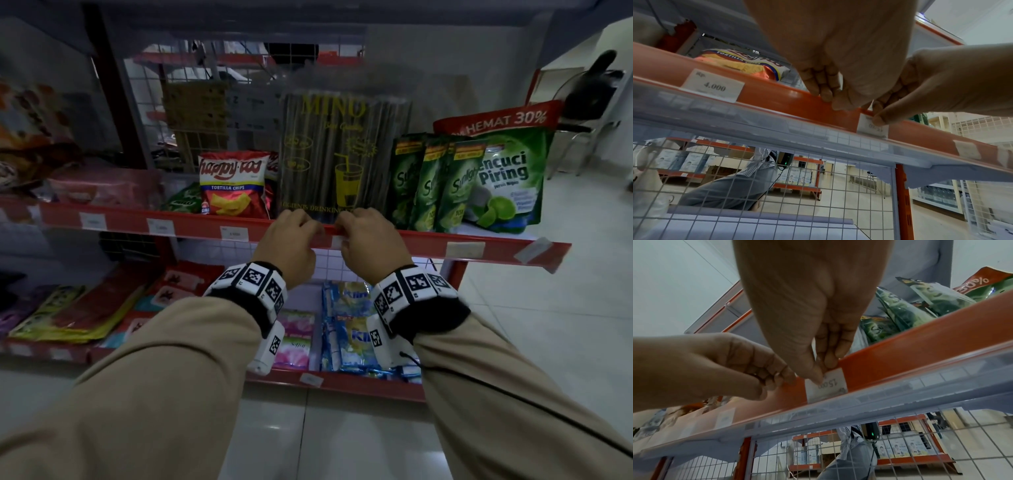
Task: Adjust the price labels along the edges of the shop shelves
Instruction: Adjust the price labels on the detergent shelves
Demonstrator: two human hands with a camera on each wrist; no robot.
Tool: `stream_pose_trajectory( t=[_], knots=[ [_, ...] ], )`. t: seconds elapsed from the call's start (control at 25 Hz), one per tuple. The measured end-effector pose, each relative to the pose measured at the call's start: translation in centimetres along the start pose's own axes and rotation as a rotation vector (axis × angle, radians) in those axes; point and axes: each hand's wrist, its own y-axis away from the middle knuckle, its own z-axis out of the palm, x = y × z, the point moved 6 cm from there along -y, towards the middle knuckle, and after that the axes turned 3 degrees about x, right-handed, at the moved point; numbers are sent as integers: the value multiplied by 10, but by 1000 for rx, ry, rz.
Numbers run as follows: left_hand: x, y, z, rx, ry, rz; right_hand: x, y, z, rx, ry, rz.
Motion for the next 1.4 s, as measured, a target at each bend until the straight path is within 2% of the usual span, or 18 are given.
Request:
stream_pose_trajectory(
  t=[0.16, 0.32, 0.48, 0.68, 0.88, 0.96, 1.04, 1.24, 1.4],
  knots=[
    [-1, 4, 1, 38, 23, 24, -2, 2, 1, 1, 26, 13],
    [-3, 4, 4, 57, 37, 50, -6, 1, 1, -57, 67, 19],
    [-5, 3, 4, 67, 55, 73, -6, -6, 0, -88, 19, 85],
    [-11, -1, 7, 81, 100, 68, 8, -10, -12, -12, -308, 183],
    [-12, 0, 5, 202, 215, 59, 24, 0, -24, 327, -696, 372],
    [-13, -2, 3, 237, 285, 16, 24, 1, -18, 334, -893, 437],
    [-14, -4, 2, 253, 337, 6, 21, 1, -13, 313, -983, 452],
    [-16, -7, 5, 271, 323, -11, 9, 5, -3, 255, -997, 364],
    [-14, -8, 5, 225, 233, 9, 8, 9, -6, 262, -634, 256]
  ],
)
